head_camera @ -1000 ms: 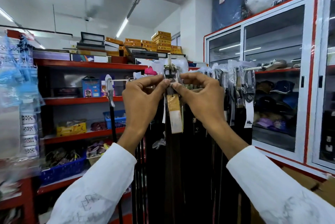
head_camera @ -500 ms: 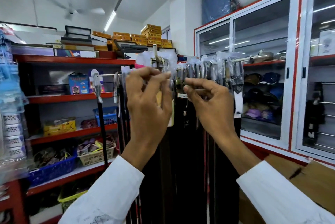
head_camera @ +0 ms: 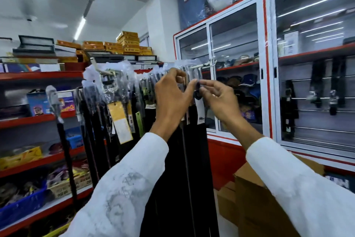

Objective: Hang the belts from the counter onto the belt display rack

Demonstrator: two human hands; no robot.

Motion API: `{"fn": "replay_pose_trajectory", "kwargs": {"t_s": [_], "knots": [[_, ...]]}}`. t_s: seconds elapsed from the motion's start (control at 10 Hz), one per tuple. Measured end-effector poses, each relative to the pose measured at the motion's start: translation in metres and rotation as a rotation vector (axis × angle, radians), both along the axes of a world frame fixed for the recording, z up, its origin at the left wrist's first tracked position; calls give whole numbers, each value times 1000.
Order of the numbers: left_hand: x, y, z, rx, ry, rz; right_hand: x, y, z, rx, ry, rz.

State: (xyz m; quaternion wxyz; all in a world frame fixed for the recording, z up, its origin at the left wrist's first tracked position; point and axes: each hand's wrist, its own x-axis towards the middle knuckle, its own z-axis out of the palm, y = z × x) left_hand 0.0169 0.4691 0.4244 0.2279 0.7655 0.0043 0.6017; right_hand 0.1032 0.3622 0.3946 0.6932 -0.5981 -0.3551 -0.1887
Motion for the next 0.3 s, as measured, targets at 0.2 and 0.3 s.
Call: {"fn": "replay_pose_trajectory", "kwargs": {"t_s": [0.2,0.3], "knots": [[13,4,-1,-11,13,18,12,15,1,0,11,52],[6,1,-4,40,15,50,8,9,-5,-50,-12,61]]}}
